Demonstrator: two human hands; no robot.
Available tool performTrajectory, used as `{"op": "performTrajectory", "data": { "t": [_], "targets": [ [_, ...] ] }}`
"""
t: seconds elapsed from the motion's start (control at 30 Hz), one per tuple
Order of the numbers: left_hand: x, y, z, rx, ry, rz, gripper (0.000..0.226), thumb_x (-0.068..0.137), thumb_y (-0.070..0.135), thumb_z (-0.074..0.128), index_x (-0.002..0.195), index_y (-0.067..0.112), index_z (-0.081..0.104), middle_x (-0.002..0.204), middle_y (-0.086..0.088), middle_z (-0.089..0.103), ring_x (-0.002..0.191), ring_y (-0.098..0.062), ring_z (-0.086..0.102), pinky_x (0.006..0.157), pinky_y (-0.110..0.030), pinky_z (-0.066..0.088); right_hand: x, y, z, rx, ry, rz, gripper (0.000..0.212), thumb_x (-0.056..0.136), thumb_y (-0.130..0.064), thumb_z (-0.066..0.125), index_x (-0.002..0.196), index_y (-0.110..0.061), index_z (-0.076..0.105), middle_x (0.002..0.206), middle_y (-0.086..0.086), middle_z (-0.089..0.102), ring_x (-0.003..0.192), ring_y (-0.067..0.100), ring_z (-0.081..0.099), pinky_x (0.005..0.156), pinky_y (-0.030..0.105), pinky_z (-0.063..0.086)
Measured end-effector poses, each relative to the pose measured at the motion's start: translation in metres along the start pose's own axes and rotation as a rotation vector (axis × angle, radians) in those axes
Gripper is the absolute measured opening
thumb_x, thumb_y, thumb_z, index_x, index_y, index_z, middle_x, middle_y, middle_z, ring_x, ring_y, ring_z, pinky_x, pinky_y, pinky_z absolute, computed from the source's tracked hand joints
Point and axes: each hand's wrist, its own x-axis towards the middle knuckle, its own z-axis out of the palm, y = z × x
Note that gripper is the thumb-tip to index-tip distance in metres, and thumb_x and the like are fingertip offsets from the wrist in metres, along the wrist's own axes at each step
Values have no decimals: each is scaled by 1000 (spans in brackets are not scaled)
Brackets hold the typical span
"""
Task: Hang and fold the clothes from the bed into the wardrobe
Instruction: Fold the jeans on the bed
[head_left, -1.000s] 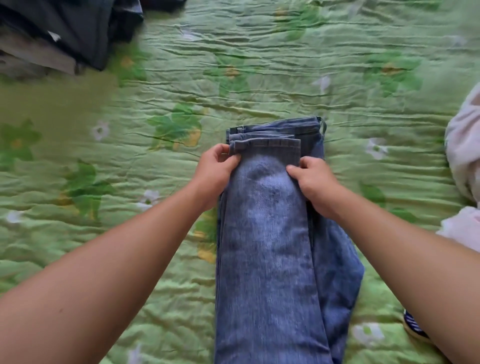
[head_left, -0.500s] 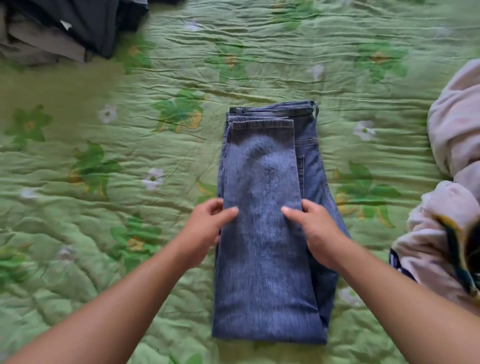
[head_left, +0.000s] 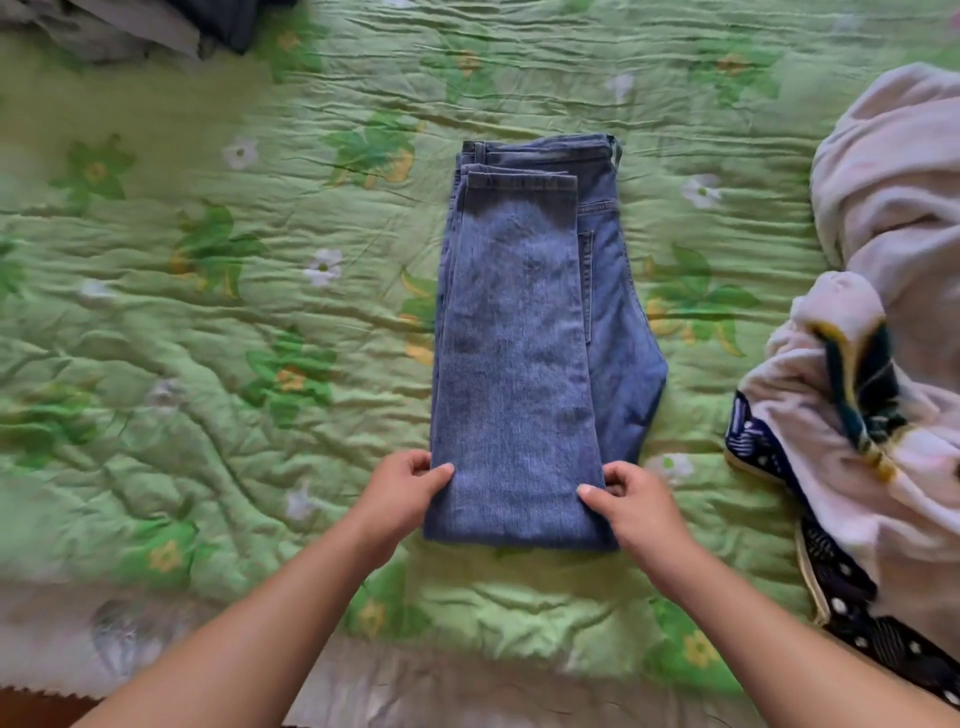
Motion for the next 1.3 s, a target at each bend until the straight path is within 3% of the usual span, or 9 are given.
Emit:
{"op": "performTrajectory", "data": {
  "t": [0.17, 0.23, 0.27, 0.37, 0.5, 0.57, 0.83, 1.1, 1.3],
  "targets": [
    [-1, -16, 0, 73, 28, 14, 16, 98, 15, 63, 83, 11, 67, 79, -3, 69, 72, -18, 62, 77, -39, 50, -10, 5, 4, -149, 63, -28, 11, 88, -13, 74, 93, -12, 64, 81, 1, 70, 79, 23, 65, 76, 37, 48],
    [0, -16, -1, 291, 174, 172, 6, 95, 18, 65, 97, 12, 66, 91, -2, 70, 83, -21, 65, 85, -38, 52, -15, 0, 5, -278, 165, -147, 28, 89, -19, 72, 114, -17, 60, 95, 0, 67, 89, 25, 65, 82, 36, 48],
    [0, -15, 0, 451, 285, 299, 21, 93, 20, 66, 113, 14, 62, 105, -2, 67, 94, -20, 62, 93, -36, 50, -17, -5, 5, -368, 238, -283, 39, 89, -20, 71, 124, -17, 57, 106, 3, 63, 97, 26, 62, 88, 38, 48],
    [6, -17, 9, 842, 388, 696, 73, 91, 33, 64, 154, 23, 29, 157, -12, 28, 143, -25, 30, 117, -38, 26, -7, -15, 11, -781, 366, -663, 62, 88, -34, 67, 145, -18, 48, 146, 14, 45, 136, 36, 43, 113, 52, 36],
    [27, -32, 27, 1365, 253, 708, 76, 98, 57, 39, 158, 36, -3, 166, -12, -17, 154, -33, -12, 122, -54, 15, 25, -10, 25, -1157, 174, -535, 83, 94, -66, 41, 162, -30, 10, 169, 10, -7, 155, 35, -8, 120, 66, 1],
    [38, -39, 26, 1396, 261, 690, 73, 98, 61, 32, 157, 37, -3, 166, -11, -18, 154, -33, -13, 121, -55, 14, 36, 0, 28, -1238, 169, -532, 83, 95, -72, 29, 161, -31, -3, 168, 9, -17, 154, 34, -15, 118, 68, 0],
    [106, 54, 23, 1395, 464, 844, 73, 98, 62, 25, 161, 29, 7, 169, -11, -6, 155, -29, -7, 122, -58, 5, 106, -59, 18, -1291, 308, -726, 89, 93, -75, 18, 162, -21, 10, 169, 11, -5, 155, 34, -9, 120, 66, 1],
    [192, 187, 34, 1369, 510, 863, 65, 102, 49, 25, 161, 31, 2, 168, -6, -12, 155, -27, -12, 123, -55, -2, 218, -174, 0, -1211, 399, -731, 89, 91, -79, 6, 161, -24, -2, 169, 4, -12, 155, 27, -14, 118, 67, -5],
    [225, 214, 33, 1271, 400, 866, 70, 101, 49, 28, 161, 21, 9, 169, -5, -4, 155, -27, -8, 125, -49, 8, 254, -194, -10, -1141, 384, -696, 81, 93, -76, 6, 160, -32, -4, 169, -3, -11, 155, 24, -13, 119, 65, -9]
  ]
}}
